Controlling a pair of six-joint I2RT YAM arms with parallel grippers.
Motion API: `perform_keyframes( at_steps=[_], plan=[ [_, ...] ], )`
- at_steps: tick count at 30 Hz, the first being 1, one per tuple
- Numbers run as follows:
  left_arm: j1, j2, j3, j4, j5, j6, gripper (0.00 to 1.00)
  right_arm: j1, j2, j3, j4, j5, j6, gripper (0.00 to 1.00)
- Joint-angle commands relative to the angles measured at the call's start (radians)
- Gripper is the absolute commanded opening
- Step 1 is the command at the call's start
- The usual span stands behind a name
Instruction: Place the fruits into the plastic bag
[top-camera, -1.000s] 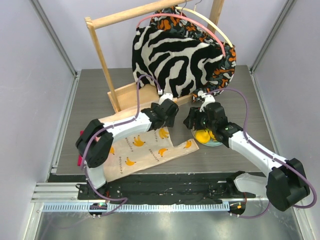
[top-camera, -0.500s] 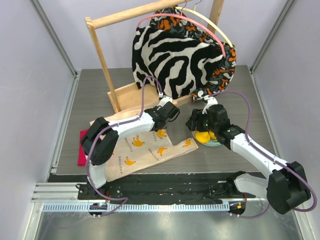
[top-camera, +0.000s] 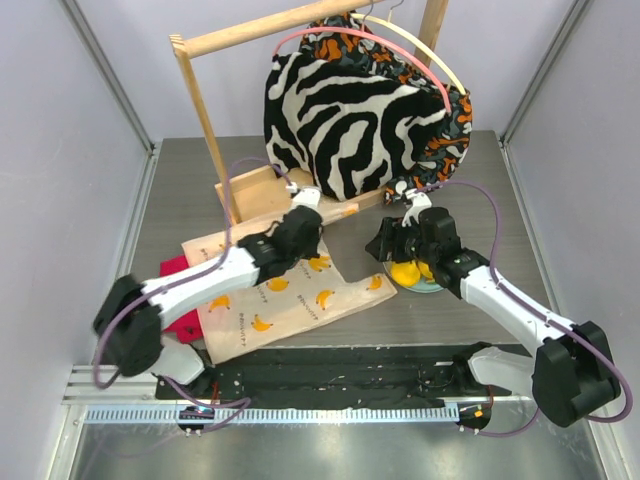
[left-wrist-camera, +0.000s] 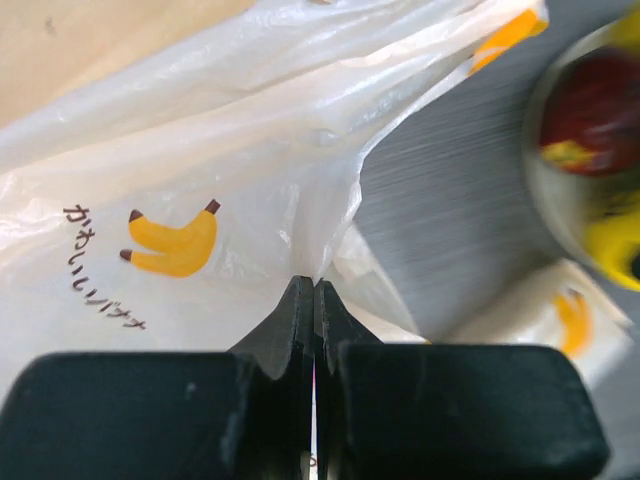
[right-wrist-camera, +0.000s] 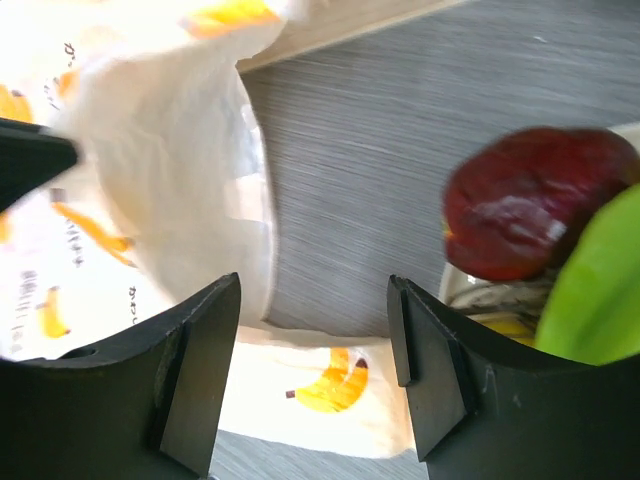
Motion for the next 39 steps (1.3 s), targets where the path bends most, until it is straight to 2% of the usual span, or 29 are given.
perform_keyframes(
  at_steps=[1, 5, 9, 14, 17, 21, 30, 34, 36, 38, 39],
  plan=[
    [0.075, -0.264, -0.13, 0.24, 0.211, 0.01, 0.0, 0.001, 0.008, 0.02, 0.161, -0.151, 0.028, 0.68],
    [0.139, -0.399, -0.219, 0.223, 0.337, 0.027, 0.0, 0.015, 0.049, 0.029, 0.259, -0.237, 0.073, 0.71],
    [0.187, -0.532, -0.294, 0.197, 0.413, 0.048, 0.0, 0.067, 0.111, 0.052, 0.294, -0.233, 0.083, 0.73],
    [0.233, -0.68, -0.333, 0.154, 0.531, 0.077, 0.0, 0.132, 0.184, 0.072, 0.365, -0.233, 0.094, 0.75],
    [0.261, -0.747, -0.348, 0.132, 0.581, 0.08, 0.0, 0.148, 0.233, 0.101, 0.408, -0.286, 0.1, 0.76],
    [0.293, -0.799, -0.359, 0.108, 0.606, 0.082, 0.0, 0.178, 0.286, 0.147, 0.451, -0.329, 0.099, 0.77],
    [0.311, -0.85, -0.345, 0.083, 0.697, 0.113, 0.0, 0.23, 0.358, 0.201, 0.481, -0.29, 0.024, 0.77],
    [0.316, -0.87, -0.342, 0.091, 0.713, 0.113, 0.0, 0.234, 0.408, 0.215, 0.51, -0.328, 0.011, 0.75],
    [0.319, -0.881, -0.339, 0.097, 0.721, 0.11, 0.0, 0.234, 0.421, 0.198, 0.573, -0.354, 0.034, 0.65],
    [0.319, -0.889, -0.336, 0.112, 0.724, 0.106, 0.0, 0.234, 0.424, 0.189, 0.596, -0.356, 0.042, 0.47],
    [0.324, -0.89, -0.328, 0.117, 0.721, 0.106, 0.0, 0.234, 0.416, 0.19, 0.589, -0.331, 0.037, 0.17]
  ],
)
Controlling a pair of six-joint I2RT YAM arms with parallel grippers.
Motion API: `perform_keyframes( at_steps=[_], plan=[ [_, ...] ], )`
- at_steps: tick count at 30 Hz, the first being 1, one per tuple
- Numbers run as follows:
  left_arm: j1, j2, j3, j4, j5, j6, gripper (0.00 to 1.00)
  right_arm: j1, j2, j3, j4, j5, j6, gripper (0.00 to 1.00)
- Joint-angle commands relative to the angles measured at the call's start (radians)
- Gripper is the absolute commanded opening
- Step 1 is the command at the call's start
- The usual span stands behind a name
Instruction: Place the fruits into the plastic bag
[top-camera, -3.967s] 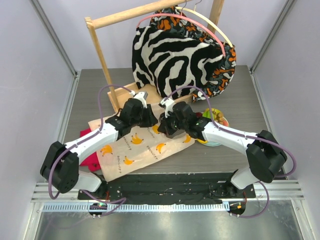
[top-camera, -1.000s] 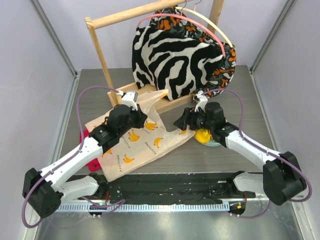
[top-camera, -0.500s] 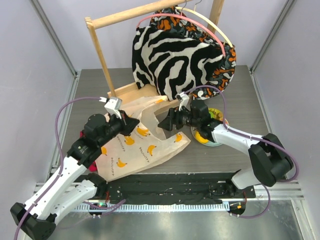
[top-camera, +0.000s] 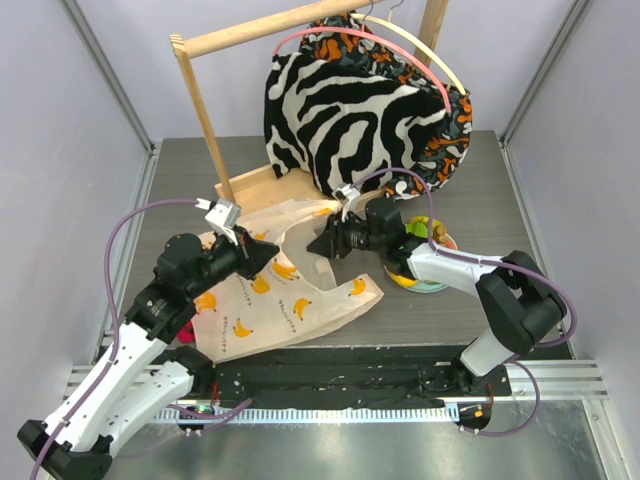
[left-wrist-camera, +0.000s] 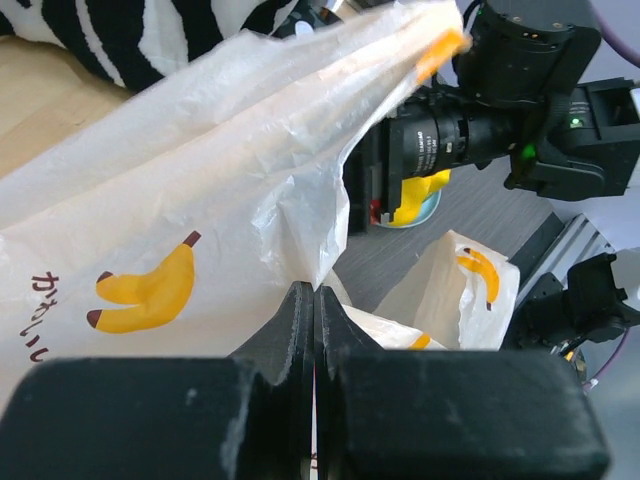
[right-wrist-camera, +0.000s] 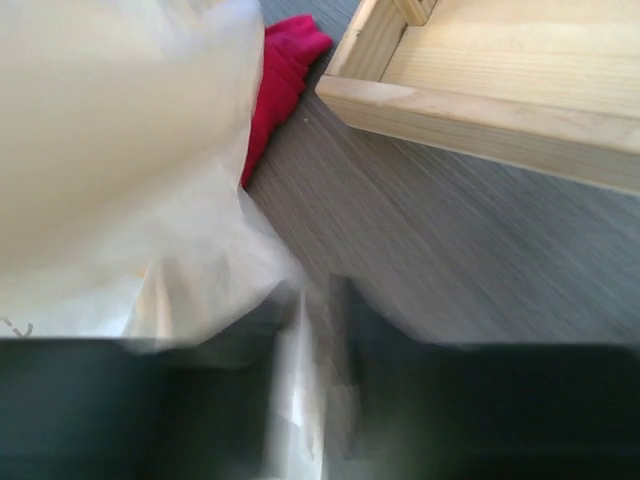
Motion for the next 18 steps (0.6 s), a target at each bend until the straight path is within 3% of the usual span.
perform_keyframes(
  at_steps=[1, 4, 9, 15, 17, 18],
  plan=[
    [0.012, -0.019, 0.031, 0.048, 0.025, 0.023, 0.0, -0.001, -0.017, 0.019, 0.075, 0.036, -0.02, 0.05],
    [0.018, -0.015, 0.069, 0.017, -0.046, 0.047, 0.0, -0.038, -0.066, 0.065, -0.086, 0.147, -0.103, 0.01],
    [0.038, -0.018, 0.14, -0.095, -0.17, 0.127, 0.0, -0.242, -0.169, 0.099, -0.256, 0.153, -0.147, 0.01],
    [0.048, -0.01, 0.166, -0.153, -0.164, 0.174, 0.0, -0.27, -0.199, 0.135, -0.39, 0.164, -0.198, 0.01],
    [0.048, 0.014, 0.192, -0.17, -0.149, 0.19, 0.1, -0.267, -0.198, 0.157, -0.399, 0.121, -0.193, 0.01],
    [0.048, 0.031, 0.205, -0.187, -0.14, 0.21, 0.35, -0.265, -0.195, 0.168, -0.425, 0.107, -0.19, 0.01]
  ],
)
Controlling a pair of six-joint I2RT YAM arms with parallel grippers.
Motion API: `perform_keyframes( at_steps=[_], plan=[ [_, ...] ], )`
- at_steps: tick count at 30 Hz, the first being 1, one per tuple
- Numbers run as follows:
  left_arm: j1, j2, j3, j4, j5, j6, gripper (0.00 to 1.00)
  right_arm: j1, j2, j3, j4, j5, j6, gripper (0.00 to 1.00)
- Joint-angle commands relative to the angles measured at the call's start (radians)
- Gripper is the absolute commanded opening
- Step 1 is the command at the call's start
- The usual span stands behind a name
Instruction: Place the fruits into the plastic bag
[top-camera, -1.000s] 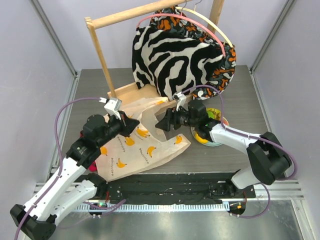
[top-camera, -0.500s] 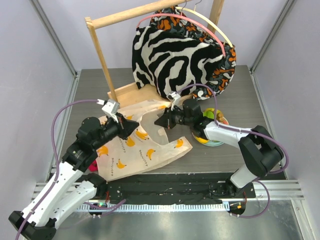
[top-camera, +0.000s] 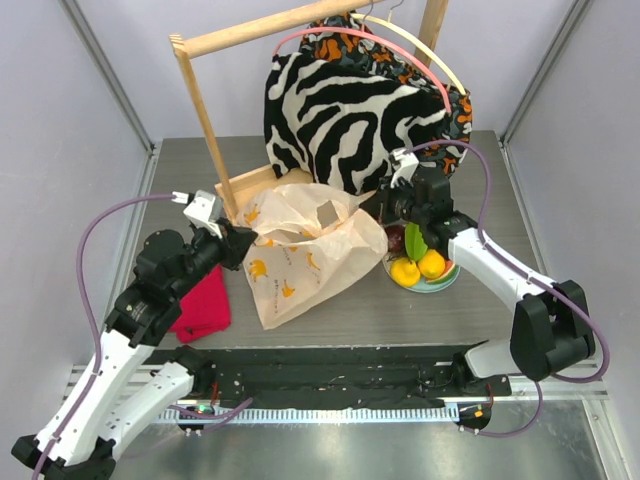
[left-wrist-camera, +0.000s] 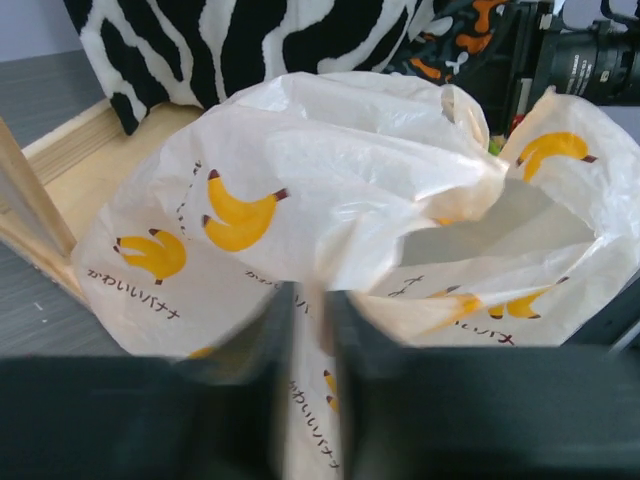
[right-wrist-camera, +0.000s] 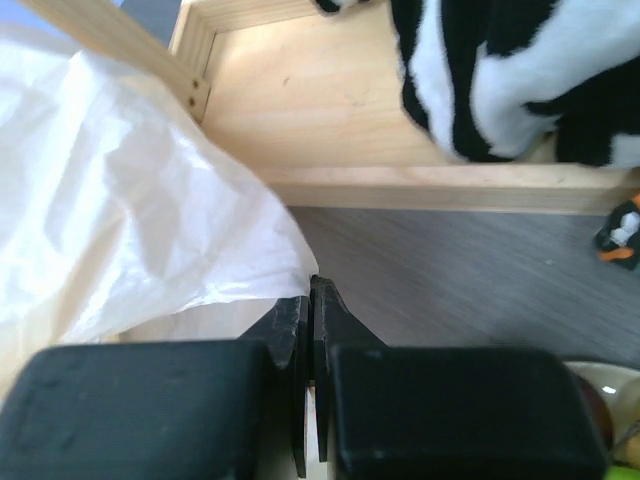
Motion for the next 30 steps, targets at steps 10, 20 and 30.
perform_keyframes(
  at_steps=[10, 20, 30],
  plan=[
    [0.006, 0.204, 0.318, -0.005, 0.164, 0.192, 0.97, 0.156, -0.015, 0.154, -0.131, -0.122, -0.044, 0.01],
    [-0.046, 0.368, 0.533, 0.003, 0.185, 0.39, 1.0, 0.227, 0.047, 0.269, -0.176, -0.095, -0.05, 0.01],
    [-0.135, 0.546, 0.713, -0.054, 0.239, 0.498, 1.0, 0.228, 0.034, 0.337, -0.239, -0.11, -0.076, 0.01]
  ],
)
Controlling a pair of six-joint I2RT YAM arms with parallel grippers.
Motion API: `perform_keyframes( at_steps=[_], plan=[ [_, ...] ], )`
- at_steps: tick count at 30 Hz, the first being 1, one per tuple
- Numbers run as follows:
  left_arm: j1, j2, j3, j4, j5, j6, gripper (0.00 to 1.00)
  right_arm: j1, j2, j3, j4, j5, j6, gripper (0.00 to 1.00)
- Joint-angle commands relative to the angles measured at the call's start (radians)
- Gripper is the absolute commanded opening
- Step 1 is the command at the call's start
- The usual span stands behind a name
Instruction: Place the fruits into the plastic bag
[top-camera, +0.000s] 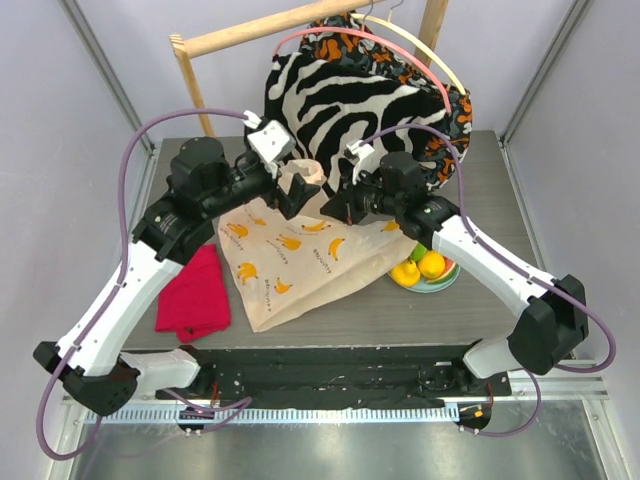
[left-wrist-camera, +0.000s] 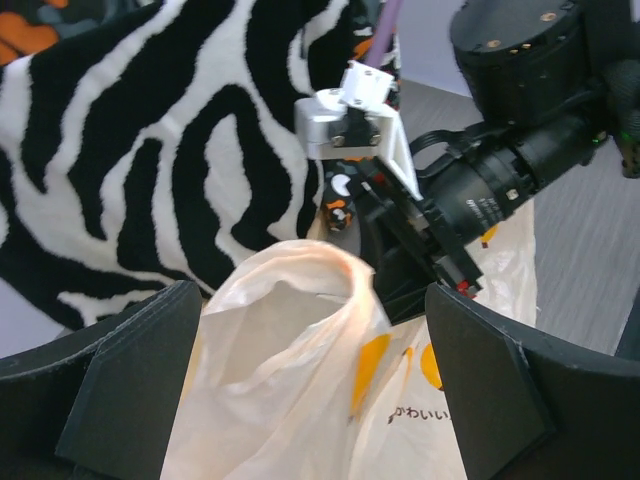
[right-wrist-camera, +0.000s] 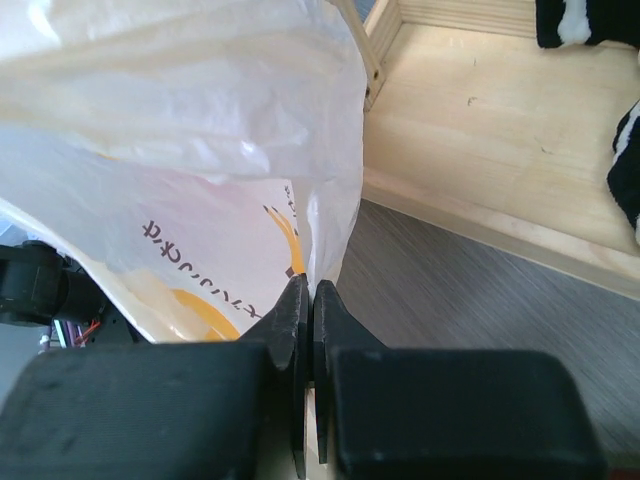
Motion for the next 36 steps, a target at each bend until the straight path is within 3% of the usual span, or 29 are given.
perform_keyframes(
  at_steps=[1, 4, 13, 16, 17, 19, 20, 22, 24, 28, 29, 33, 36],
  plan=[
    [-0.021, 0.038, 0.09, -0.016, 0.092, 0.073, 1.0, 0.004, -0.015, 0.058, -0.011, -0.015, -0.026, 0.01],
    [-0.024, 0.093, 0.136, -0.102, 0.112, 0.088, 1.0, 0.004, -0.016, 0.055, -0.017, -0.016, -0.029, 0.01],
    [-0.093, 0.166, 0.127, -0.165, -0.115, 0.191, 1.0, 0.004, -0.018, 0.055, -0.028, -0.032, -0.038, 0.01],
    [-0.102, 0.181, 0.122, -0.148, -0.19, 0.197, 0.78, 0.004, -0.015, 0.058, -0.039, -0.033, -0.045, 0.01],
    [-0.102, 0.183, 0.122, -0.145, -0.202, 0.191, 0.58, 0.004, -0.013, 0.059, -0.039, -0.03, -0.048, 0.01],
    [-0.102, 0.176, 0.113, -0.123, -0.233, 0.176, 0.37, 0.002, -0.01, 0.058, -0.04, -0.018, -0.051, 0.01],
    [-0.102, 0.17, 0.093, -0.111, -0.241, 0.158, 0.21, 0.004, -0.009, 0.058, -0.045, -0.009, -0.054, 0.01],
    [-0.101, 0.141, 0.067, -0.073, -0.273, 0.139, 0.04, 0.004, 0.004, 0.067, -0.058, 0.028, -0.06, 0.01],
    [-0.101, 0.117, 0.041, -0.05, -0.331, 0.106, 0.0, 0.004, 0.02, 0.09, -0.081, 0.065, -0.063, 0.04],
    [-0.079, 0.11, 0.03, -0.076, -0.409, 0.05, 0.0, 0.004, 0.043, 0.142, -0.121, 0.184, -0.069, 0.22],
    [-0.061, 0.109, 0.022, -0.083, -0.429, 0.043, 0.0, 0.004, 0.042, 0.148, -0.125, 0.194, -0.068, 0.38],
    [-0.015, 0.078, -0.075, -0.057, -0.488, -0.02, 0.0, 0.002, -0.002, 0.153, -0.131, 0.229, -0.071, 0.77],
    [0.008, 0.043, -0.12, -0.047, -0.517, -0.037, 0.0, 0.001, -0.067, 0.151, -0.151, 0.301, -0.06, 0.84]
  ],
)
